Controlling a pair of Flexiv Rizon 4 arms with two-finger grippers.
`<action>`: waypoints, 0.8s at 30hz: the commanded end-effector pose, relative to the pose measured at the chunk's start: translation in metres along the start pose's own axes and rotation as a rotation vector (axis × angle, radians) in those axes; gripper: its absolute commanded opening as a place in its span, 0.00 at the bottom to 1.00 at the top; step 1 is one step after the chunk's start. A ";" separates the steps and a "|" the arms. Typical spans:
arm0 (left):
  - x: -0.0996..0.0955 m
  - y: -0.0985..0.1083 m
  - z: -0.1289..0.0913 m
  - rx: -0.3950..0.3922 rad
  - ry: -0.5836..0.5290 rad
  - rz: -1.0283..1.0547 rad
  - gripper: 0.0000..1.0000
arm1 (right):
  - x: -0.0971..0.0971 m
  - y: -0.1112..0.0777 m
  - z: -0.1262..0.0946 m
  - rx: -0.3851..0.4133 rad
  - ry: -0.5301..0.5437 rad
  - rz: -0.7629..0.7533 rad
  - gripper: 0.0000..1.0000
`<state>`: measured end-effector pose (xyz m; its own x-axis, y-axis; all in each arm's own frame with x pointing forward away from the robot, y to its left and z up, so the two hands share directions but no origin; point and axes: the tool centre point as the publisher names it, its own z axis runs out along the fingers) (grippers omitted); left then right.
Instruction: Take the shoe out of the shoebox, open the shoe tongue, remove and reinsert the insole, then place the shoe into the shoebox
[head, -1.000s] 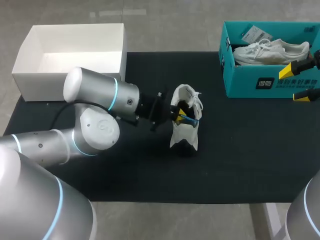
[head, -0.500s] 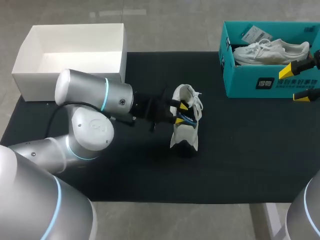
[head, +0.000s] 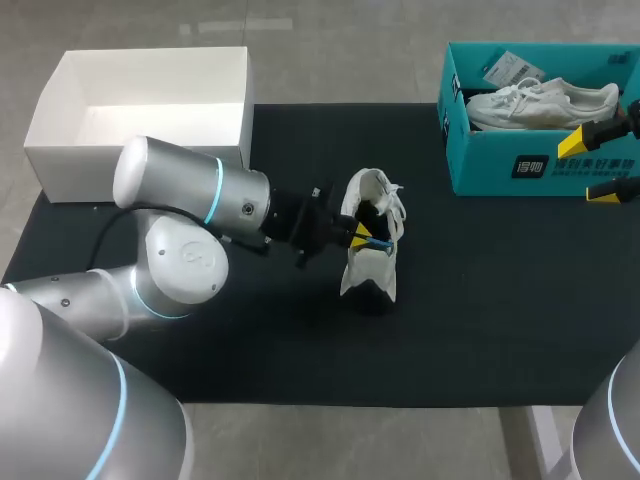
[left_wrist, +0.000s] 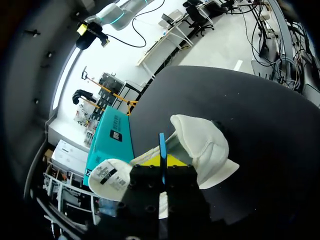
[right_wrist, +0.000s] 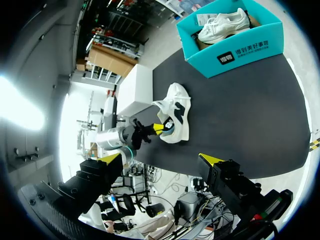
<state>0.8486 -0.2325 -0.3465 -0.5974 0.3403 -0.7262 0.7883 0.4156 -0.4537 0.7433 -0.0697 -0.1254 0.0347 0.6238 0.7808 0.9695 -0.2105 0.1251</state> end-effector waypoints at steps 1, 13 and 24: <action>-0.004 0.007 0.010 -0.016 0.005 0.004 0.00 | 0.000 -0.001 0.001 -0.001 -0.001 0.001 1.00; -0.005 0.004 0.002 -0.001 0.002 -0.034 0.00 | 0.000 -0.001 0.001 -0.001 -0.001 0.001 1.00; 0.005 -0.006 0.001 0.024 0.040 -0.060 0.71 | 0.000 -0.001 0.001 -0.001 -0.001 0.001 1.00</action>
<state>0.8427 -0.2348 -0.3498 -0.6498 0.3499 -0.6748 0.7535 0.4133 -0.5113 0.7433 -0.0697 -0.1253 0.0347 0.6239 0.7807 0.9695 -0.2105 0.1251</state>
